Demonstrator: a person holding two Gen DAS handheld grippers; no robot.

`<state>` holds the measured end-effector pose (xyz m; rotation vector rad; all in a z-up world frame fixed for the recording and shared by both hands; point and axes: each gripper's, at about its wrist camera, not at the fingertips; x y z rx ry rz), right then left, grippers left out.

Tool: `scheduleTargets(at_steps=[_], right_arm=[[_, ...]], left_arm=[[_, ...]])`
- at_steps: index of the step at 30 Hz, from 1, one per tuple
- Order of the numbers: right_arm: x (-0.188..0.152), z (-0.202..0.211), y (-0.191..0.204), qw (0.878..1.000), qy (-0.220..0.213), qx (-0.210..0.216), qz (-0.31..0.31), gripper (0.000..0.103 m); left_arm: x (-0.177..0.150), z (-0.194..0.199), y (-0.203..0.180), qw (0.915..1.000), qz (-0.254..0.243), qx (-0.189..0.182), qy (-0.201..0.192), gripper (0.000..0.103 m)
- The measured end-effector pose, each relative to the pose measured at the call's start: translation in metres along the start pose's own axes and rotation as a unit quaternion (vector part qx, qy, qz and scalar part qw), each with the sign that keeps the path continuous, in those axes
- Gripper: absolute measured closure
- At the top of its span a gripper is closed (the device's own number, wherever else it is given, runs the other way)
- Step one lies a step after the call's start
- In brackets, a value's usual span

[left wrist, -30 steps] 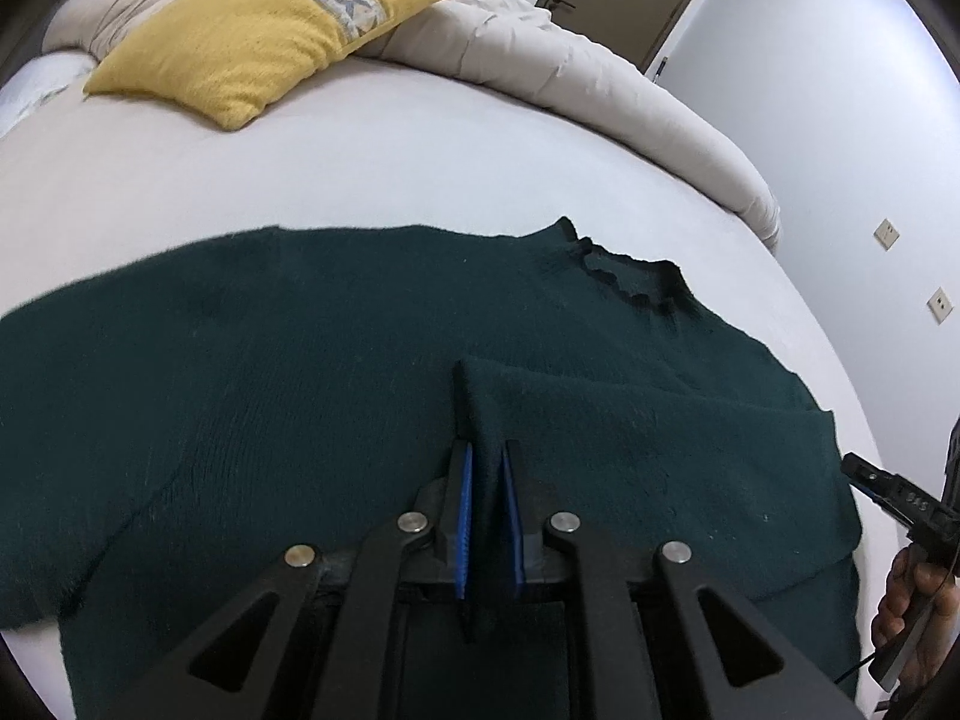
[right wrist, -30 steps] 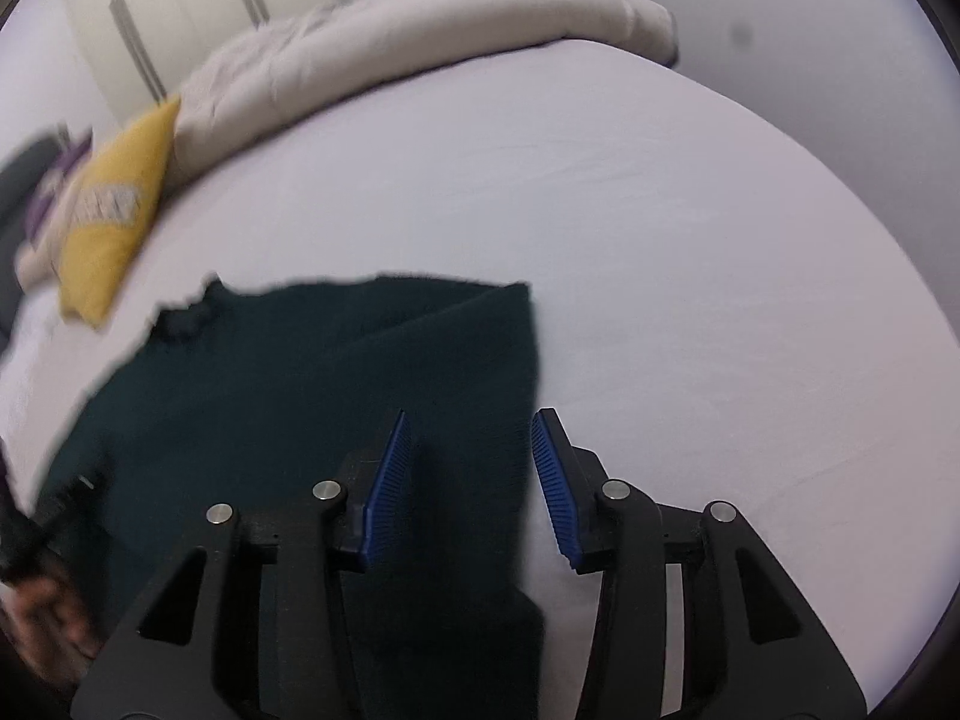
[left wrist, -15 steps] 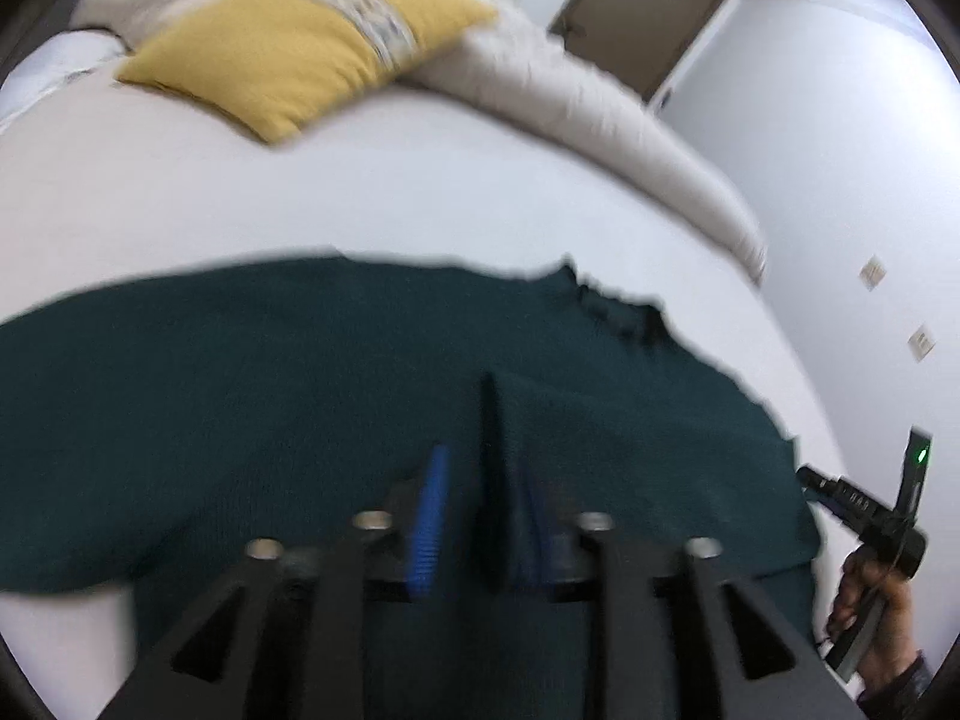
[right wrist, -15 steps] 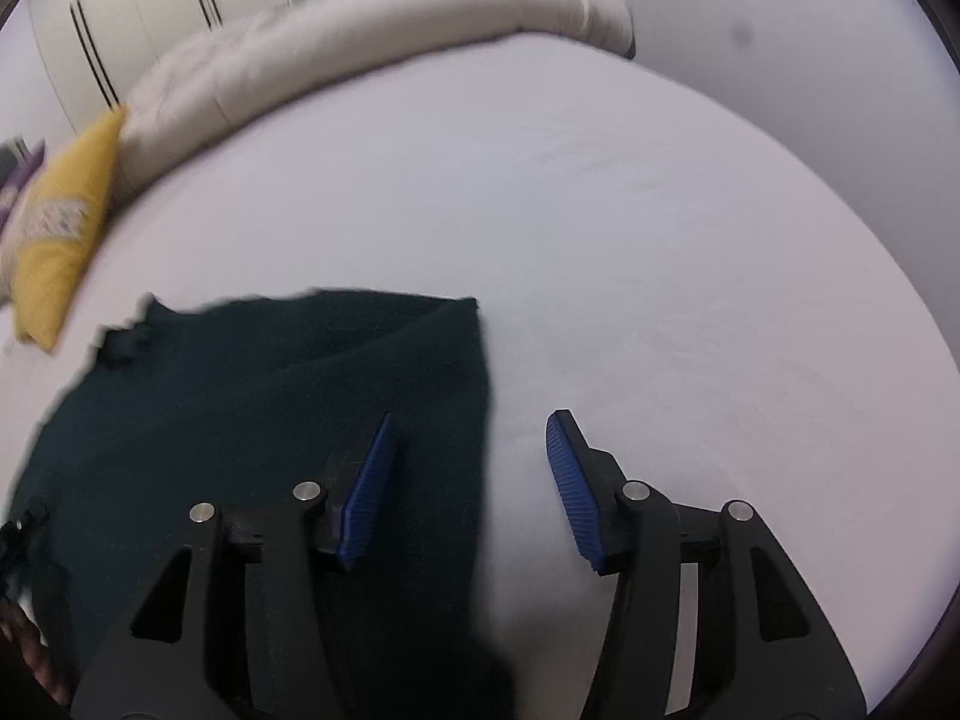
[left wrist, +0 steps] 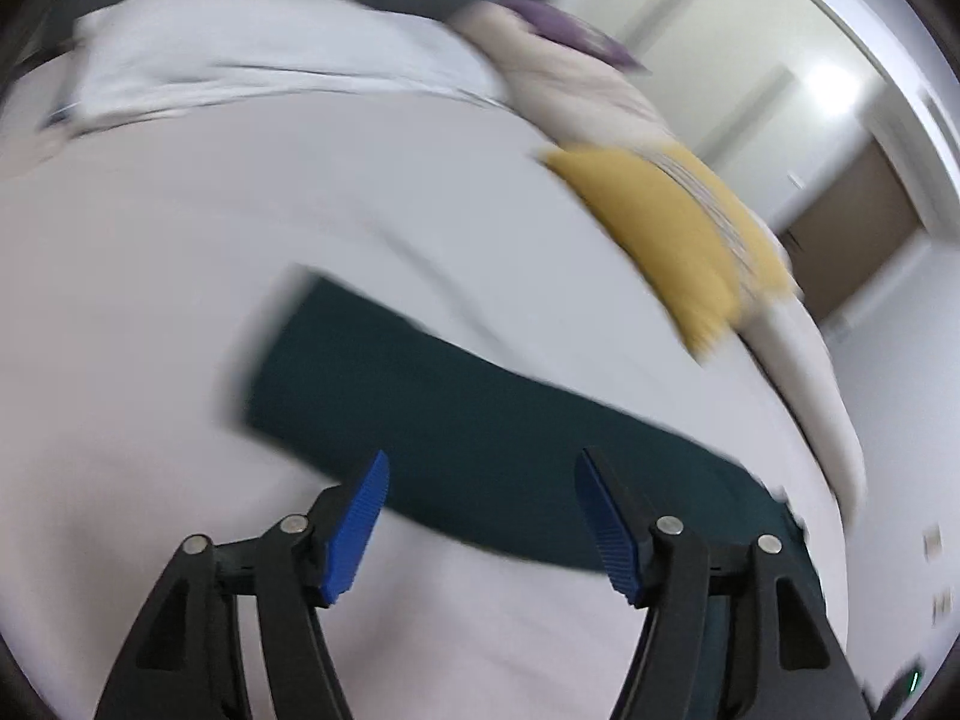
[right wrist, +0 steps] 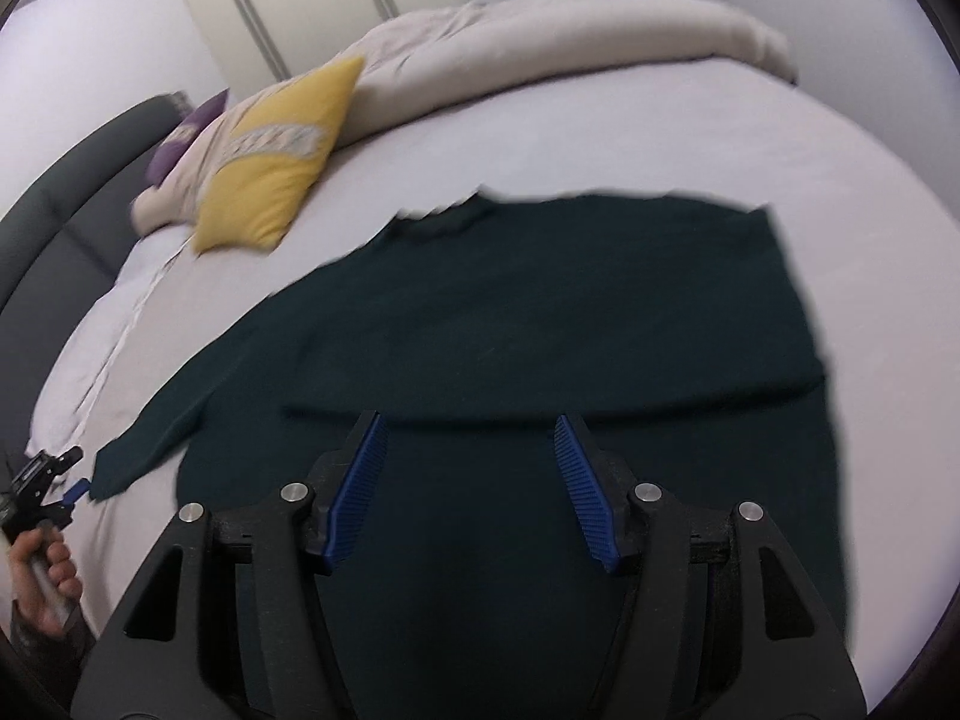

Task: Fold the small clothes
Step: 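Grasp the other sleeve cuff with the left tool and fold it across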

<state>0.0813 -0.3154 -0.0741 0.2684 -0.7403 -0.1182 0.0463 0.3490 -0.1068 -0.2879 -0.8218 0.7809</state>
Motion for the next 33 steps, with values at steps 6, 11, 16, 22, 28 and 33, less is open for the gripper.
scheduleTargets(at_steps=[6, 11, 16, 22, 28, 33], right_arm=[[-0.030, -0.012, 0.043, 0.999, 0.025, 0.025, 0.007, 0.046], [-0.040, -0.013, 0.053, 0.999, 0.031, 0.028, 0.004, 0.046], [-0.038, -0.001, 0.037, 0.999, 0.026, 0.029, -0.006, 0.046], [-0.040, 0.012, 0.009, 0.999, 0.018, 0.034, -0.032, 0.046], [-0.046, 0.025, -0.018, 0.997, 0.006, 0.034, -0.067, 0.046], [-0.052, 0.035, -0.045, 0.995, -0.002, 0.031, -0.090, 0.046]], left_arm=[[0.016, -0.017, 0.059, 0.9968, 0.075, 0.009, 0.026, 0.037], [0.011, -0.042, 0.065, 0.9934, 0.096, -0.009, 0.061, 0.077], [0.024, -0.043, 0.053, 0.9942, 0.092, -0.017, 0.054, 0.095], [0.028, -0.016, 0.008, 0.9993, 0.028, -0.022, 0.008, 0.095], [-0.010, -0.003, -0.126, 0.9875, -0.141, -0.070, 0.006, 0.095], [-0.085, -0.013, -0.245, 0.9550, -0.275, -0.107, 0.027, 0.095]])
Point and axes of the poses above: each gripper's, at about its wrist camera, not at the fingertips, and z roughly against the way its jaws point, y to its left, x to its top, and after that the axes turned 2 degrees about -y, right-handed
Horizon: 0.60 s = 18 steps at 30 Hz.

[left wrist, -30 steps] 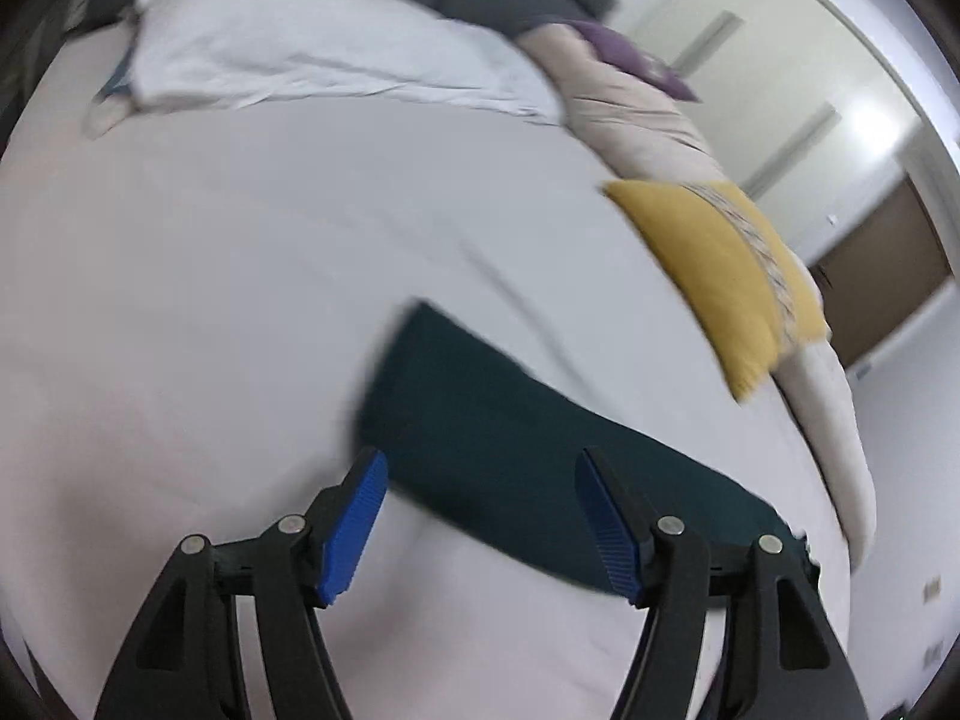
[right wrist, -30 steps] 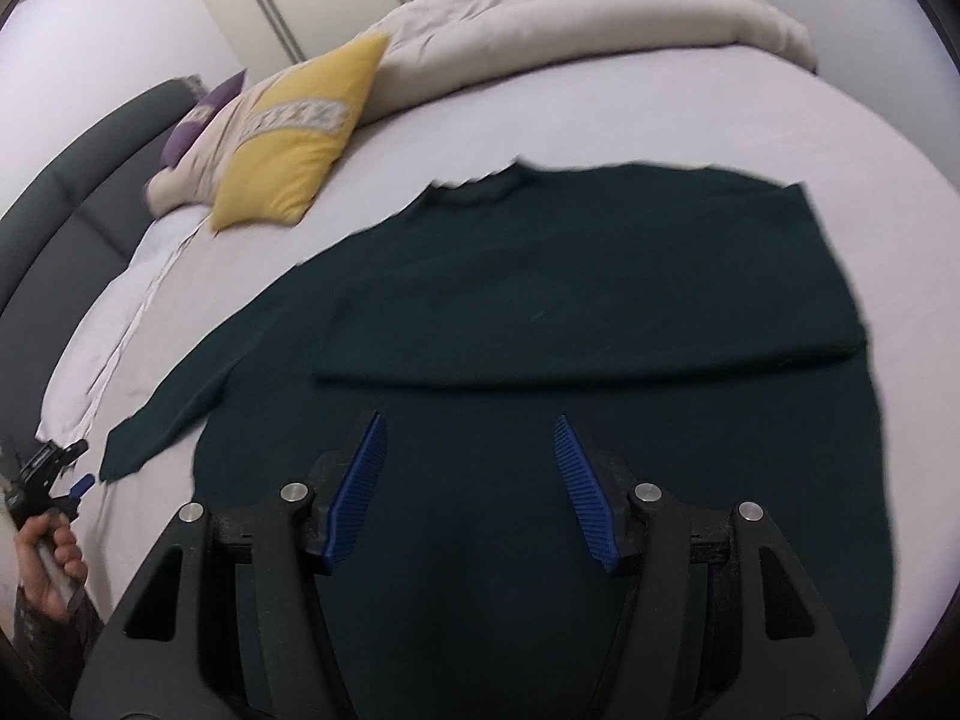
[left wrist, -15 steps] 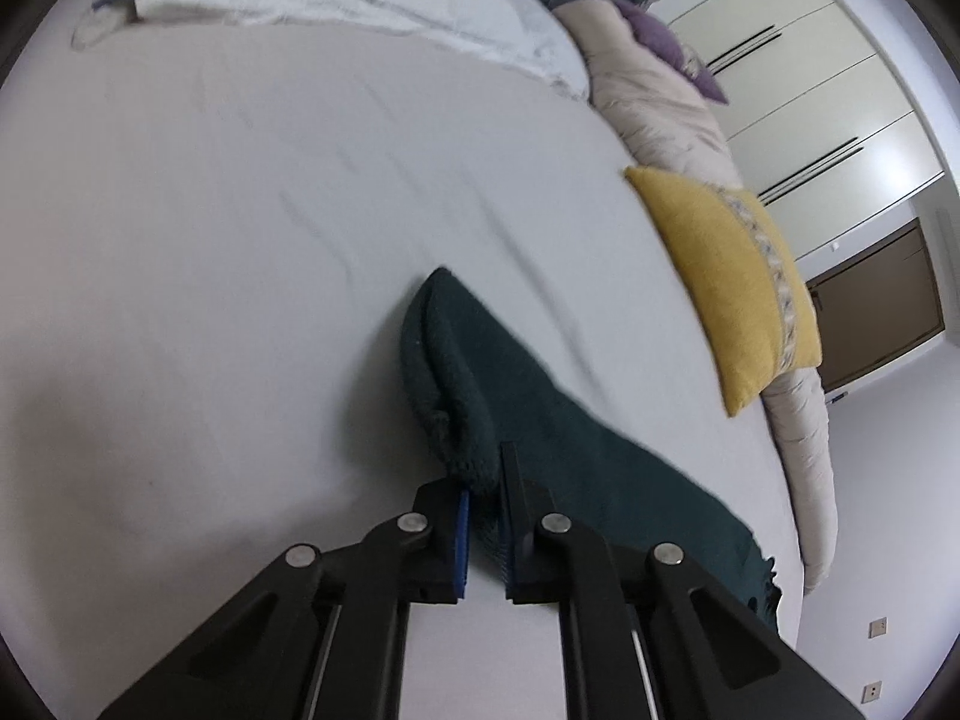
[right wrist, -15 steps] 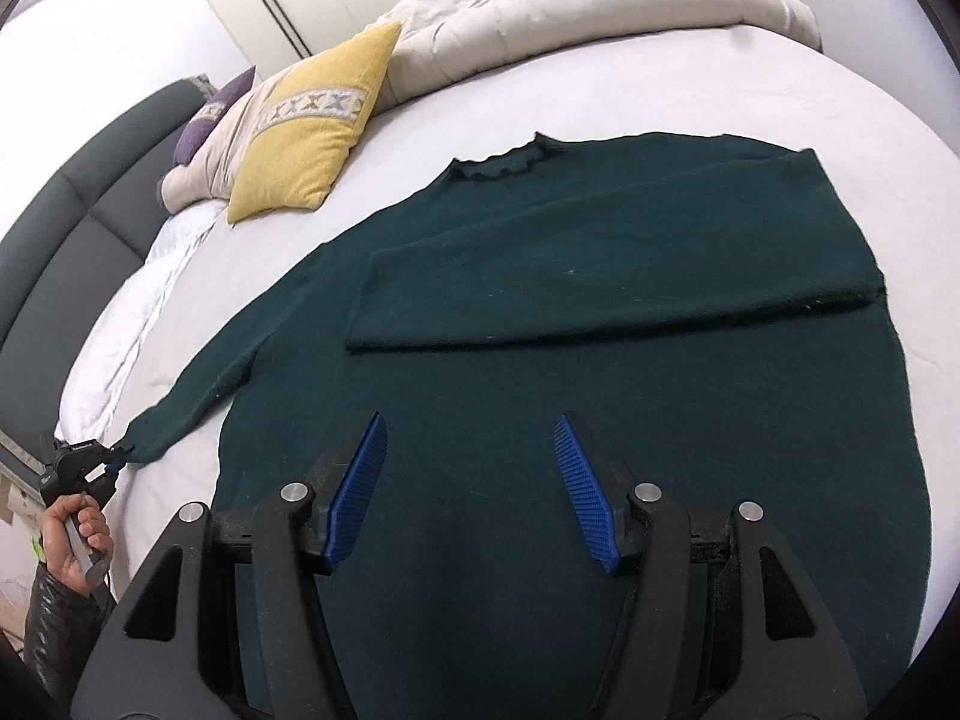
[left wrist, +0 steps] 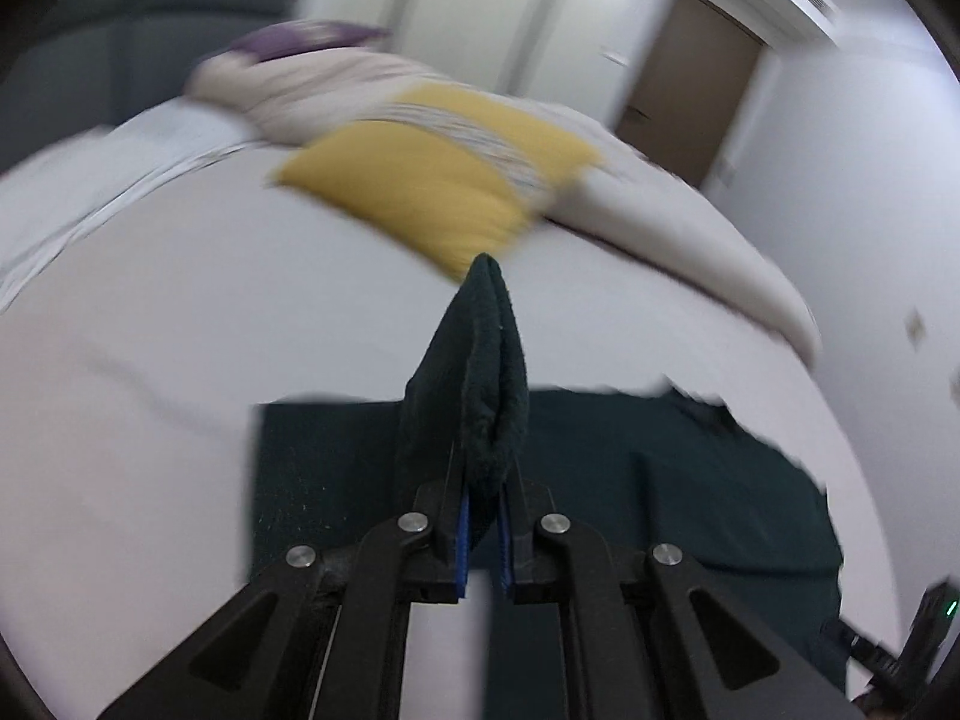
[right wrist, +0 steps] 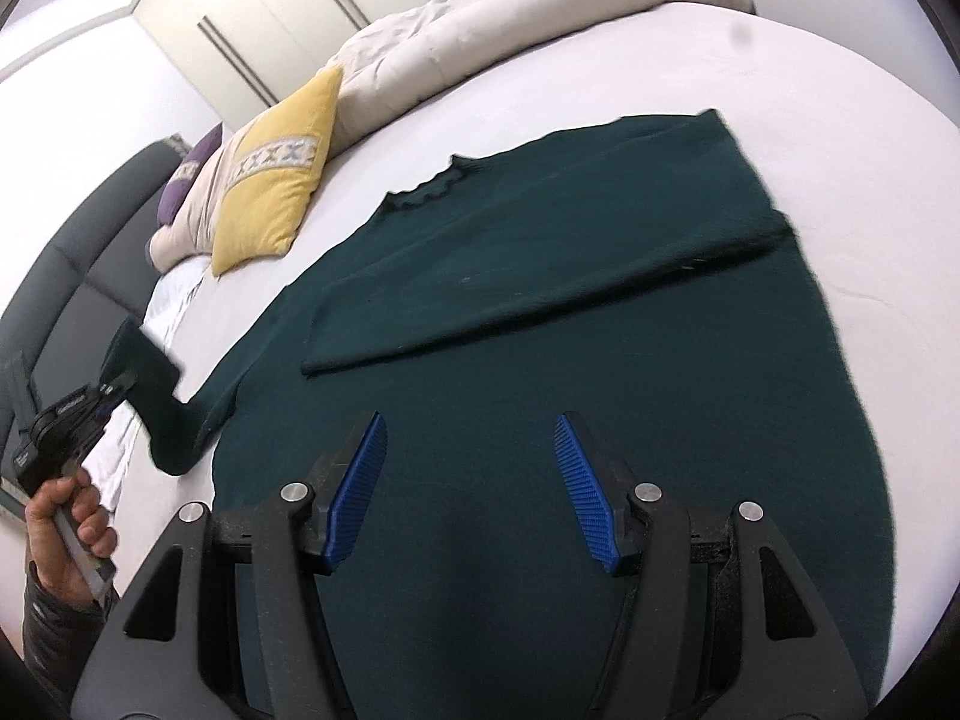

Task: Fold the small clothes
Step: 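Grasp the other sleeve cuff with the left tool and fold it across, then open the left tool to release the sleeve on the body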

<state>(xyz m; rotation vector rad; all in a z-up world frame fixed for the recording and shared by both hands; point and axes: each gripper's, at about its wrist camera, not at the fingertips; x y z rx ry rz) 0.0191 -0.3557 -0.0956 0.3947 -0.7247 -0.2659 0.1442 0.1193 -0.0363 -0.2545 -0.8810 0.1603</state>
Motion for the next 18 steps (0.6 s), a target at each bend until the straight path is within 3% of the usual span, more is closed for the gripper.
scheduleTargets(at_steps=[7, 11, 12, 14, 15, 16, 18], right_arm=[[0.002, 0.024, -0.045, 0.999, -0.022, -0.006, -0.038, 0.046], [0.001, 0.029, -0.064, 0.999, -0.023, -0.014, -0.047, 0.046], [0.001, 0.029, -0.066, 0.998, -0.023, -0.018, -0.047, 0.046], [0.002, 0.029, -0.070, 0.998, -0.022, -0.022, -0.045, 0.046], [0.002, 0.029, -0.070, 0.998, -0.022, -0.024, -0.044, 0.046], [0.003, 0.027, -0.067, 0.999, -0.022, -0.026, -0.043, 0.046], [0.009, 0.021, -0.061, 0.999, -0.017, -0.027, -0.039, 0.046]], left_arm=[[-0.033, -0.055, -0.140, 0.9906, -0.128, -0.035, 0.032, 0.095], [-0.058, -0.085, -0.187, 0.9822, -0.175, -0.035, 0.060, 0.092], [-0.063, -0.093, -0.192, 0.9814, -0.176, -0.034, 0.068, 0.087], [-0.073, -0.099, -0.193, 0.9810, -0.167, -0.043, 0.088, 0.068], [-0.075, -0.099, -0.191, 0.9808, -0.164, -0.049, 0.093, 0.049], [-0.078, -0.094, -0.188, 0.9811, -0.161, -0.054, 0.092, 0.039], [-0.077, -0.078, -0.181, 0.9823, -0.159, -0.063, 0.076, 0.033]])
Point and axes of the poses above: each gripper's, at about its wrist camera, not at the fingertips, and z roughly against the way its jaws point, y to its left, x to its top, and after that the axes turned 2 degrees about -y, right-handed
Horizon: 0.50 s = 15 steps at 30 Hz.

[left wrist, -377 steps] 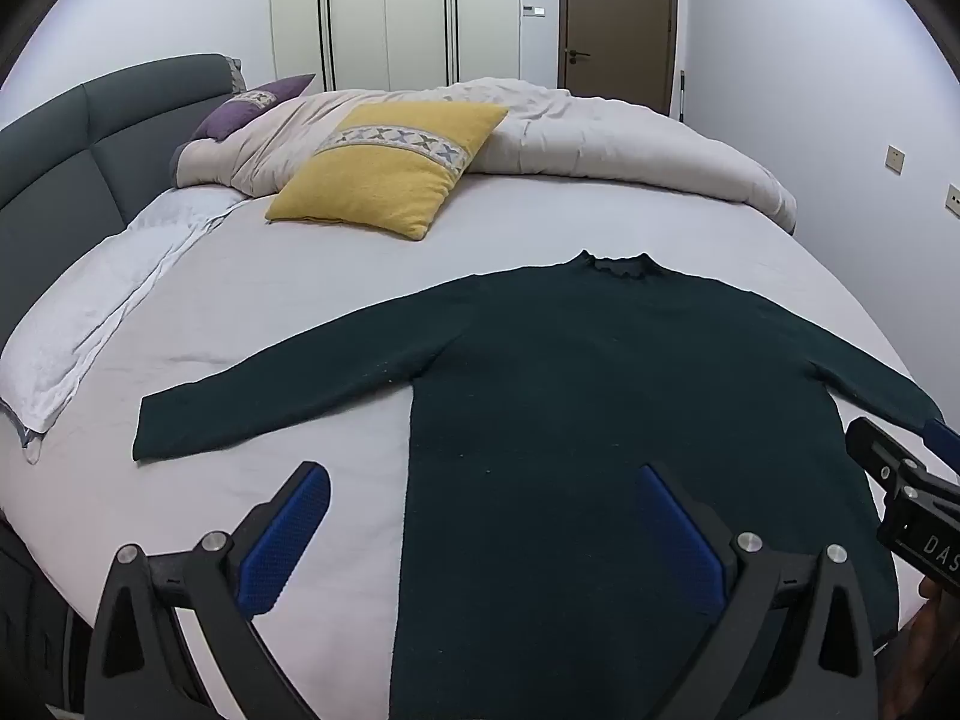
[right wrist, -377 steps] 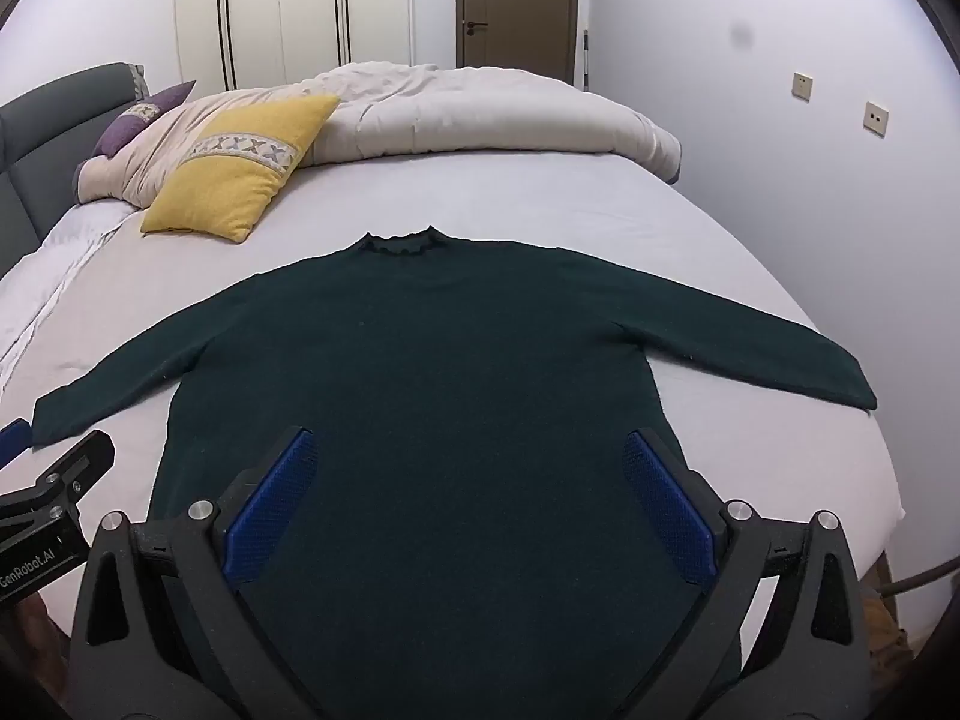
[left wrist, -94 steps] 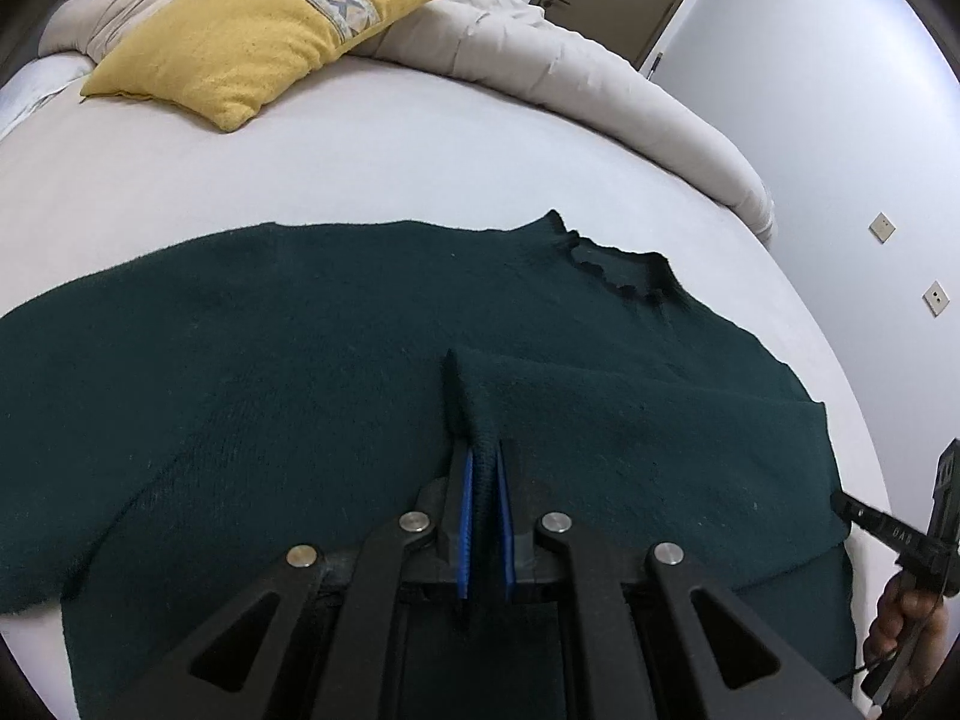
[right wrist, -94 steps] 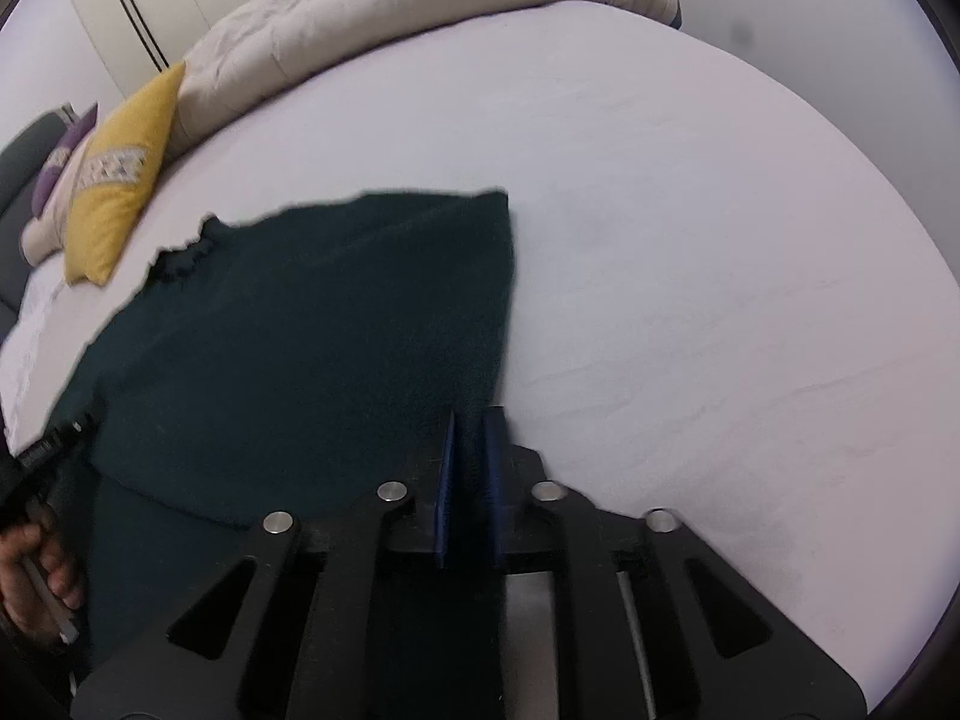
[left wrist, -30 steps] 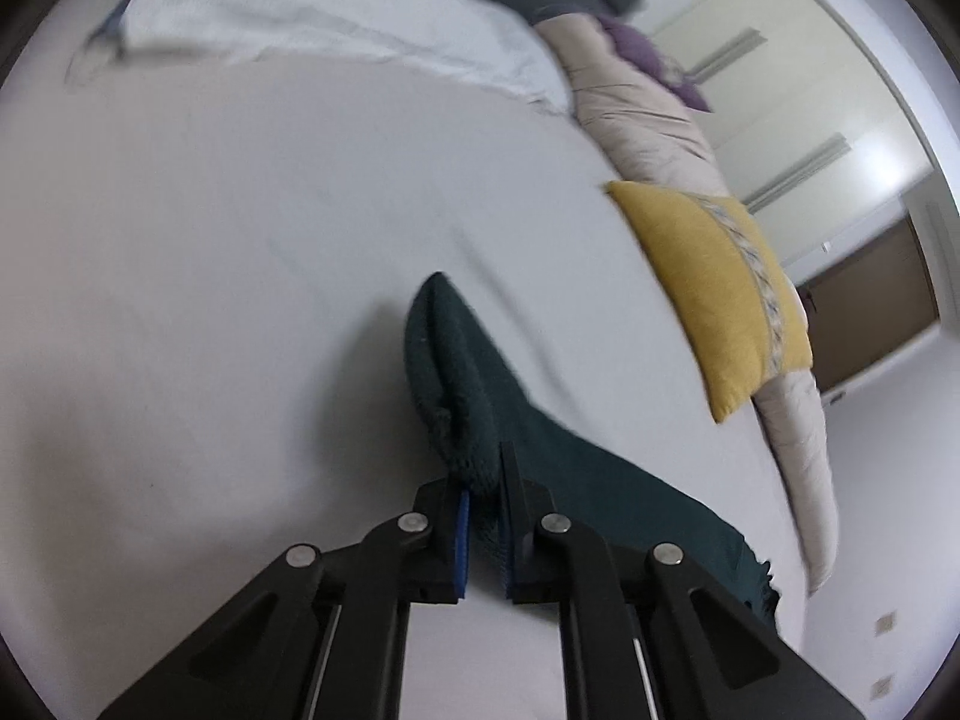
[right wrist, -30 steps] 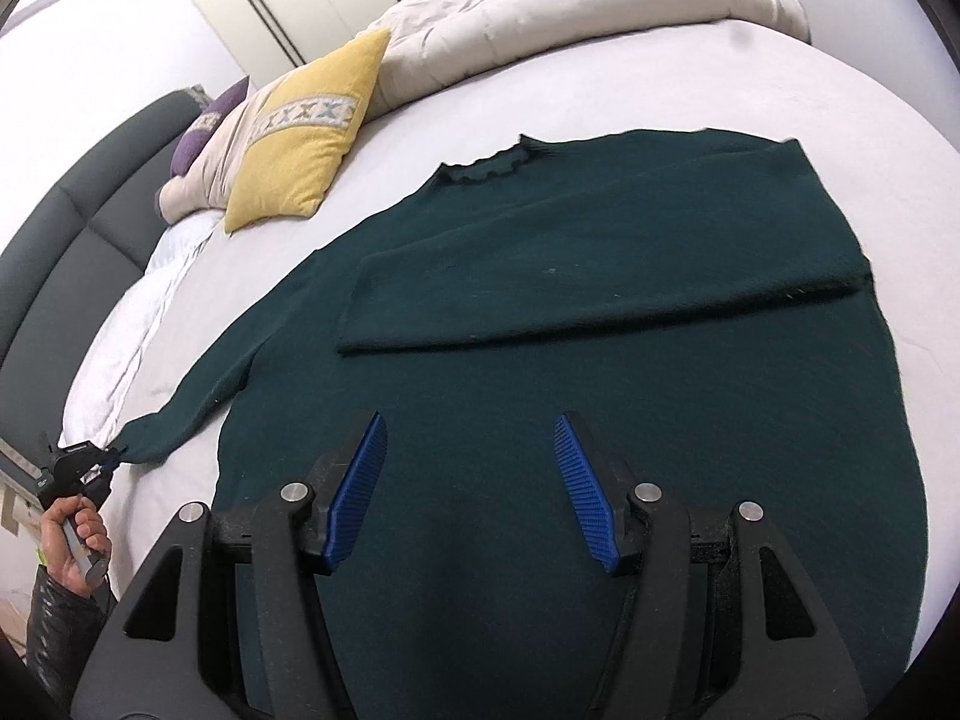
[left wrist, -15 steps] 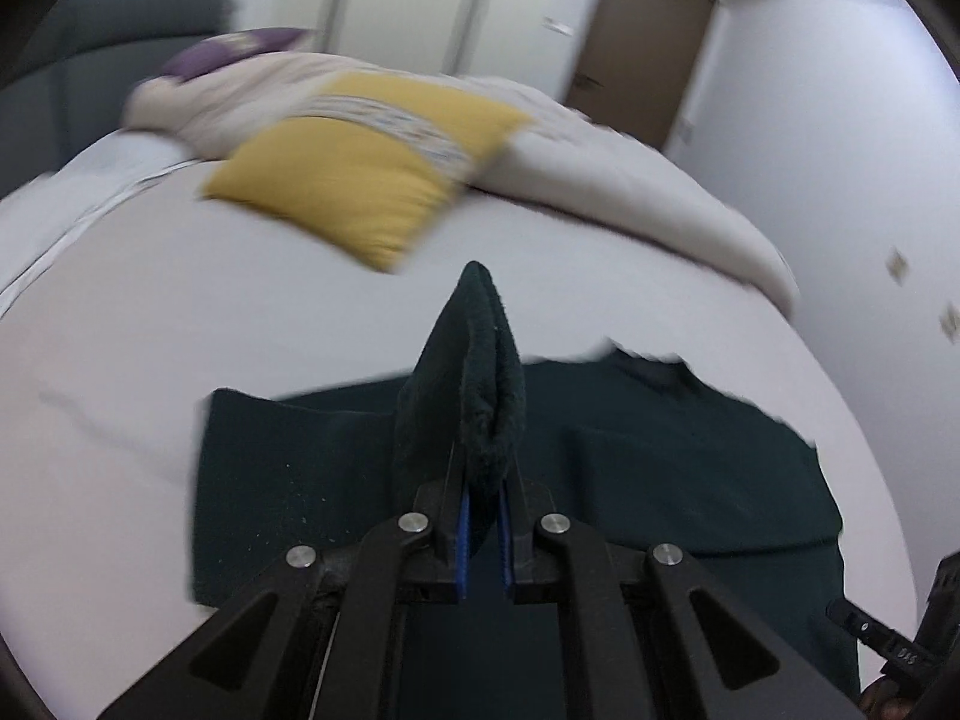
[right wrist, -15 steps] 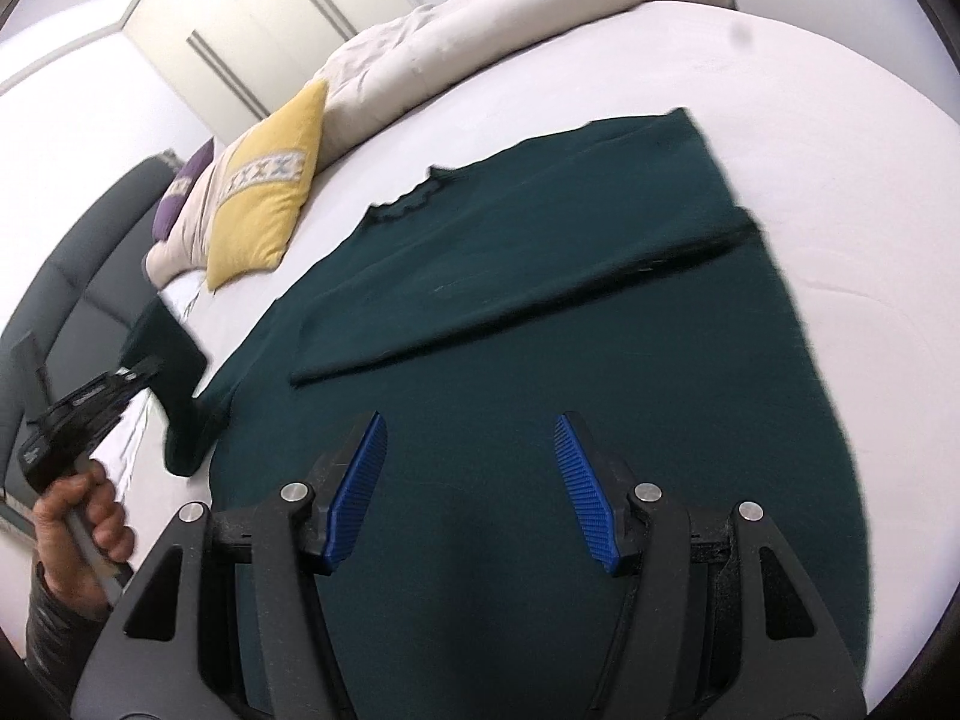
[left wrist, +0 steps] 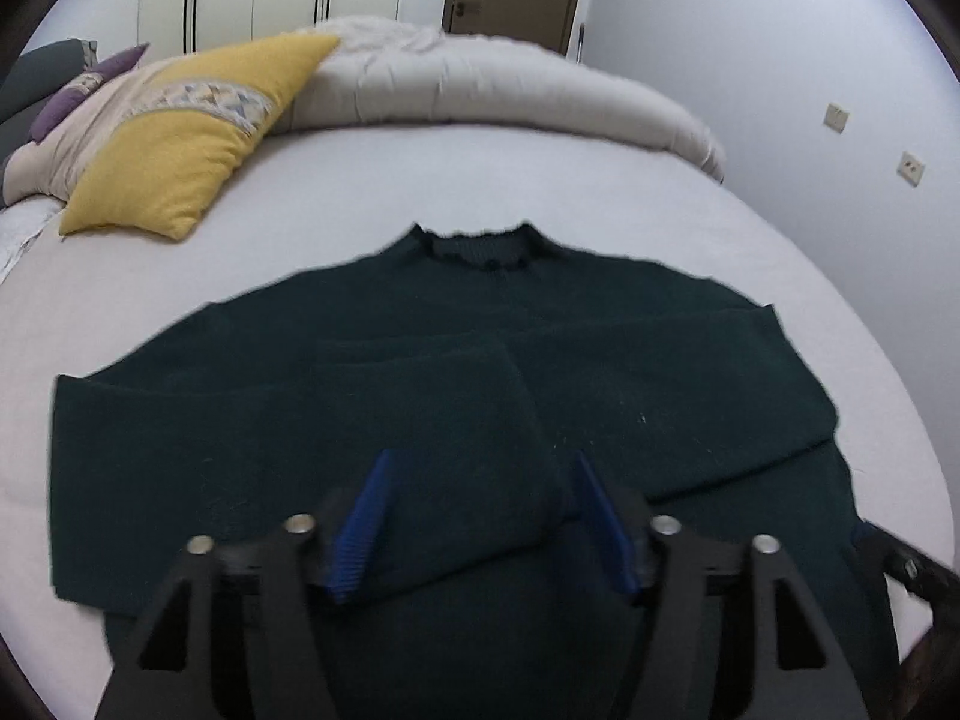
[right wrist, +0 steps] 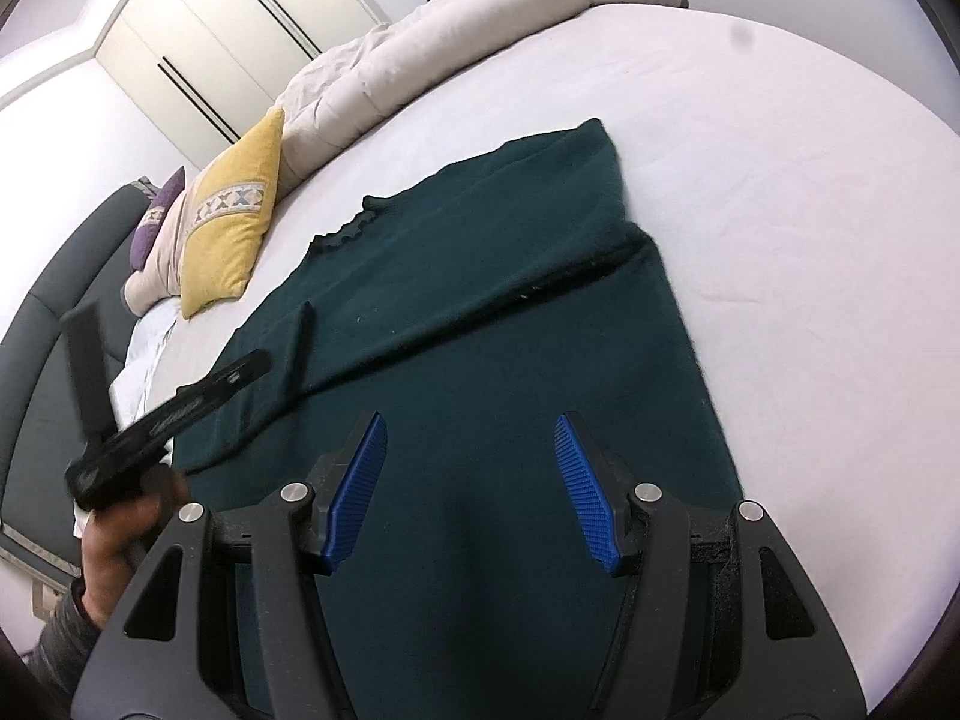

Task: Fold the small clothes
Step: 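Open the left tool to release the sleeve on the body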

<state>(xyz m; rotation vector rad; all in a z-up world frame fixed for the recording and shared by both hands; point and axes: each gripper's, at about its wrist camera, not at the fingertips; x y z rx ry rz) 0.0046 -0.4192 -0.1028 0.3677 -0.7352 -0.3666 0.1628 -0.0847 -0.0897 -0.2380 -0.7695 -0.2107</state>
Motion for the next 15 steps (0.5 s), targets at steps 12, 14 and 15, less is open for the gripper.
scheduleTargets(at_steps=[12, 14, 15], right_arm=[[0.042, -0.098, 0.113, 0.992, 0.079, 0.054, 0.078, 0.046], [0.044, -0.118, 0.133, 0.990, 0.091, 0.048, 0.095, 0.046], [0.045, -0.128, 0.141, 0.989, 0.096, 0.047, 0.101, 0.046]], left_arm=[[-0.018, 0.065, 0.144, 0.9875, 0.147, -0.011, -0.057, 0.029], [-0.024, 0.069, 0.173, 0.9833, 0.173, -0.007, -0.058, 0.029], [-0.026, 0.070, 0.188, 0.9810, 0.185, -0.003, -0.056, 0.029]])
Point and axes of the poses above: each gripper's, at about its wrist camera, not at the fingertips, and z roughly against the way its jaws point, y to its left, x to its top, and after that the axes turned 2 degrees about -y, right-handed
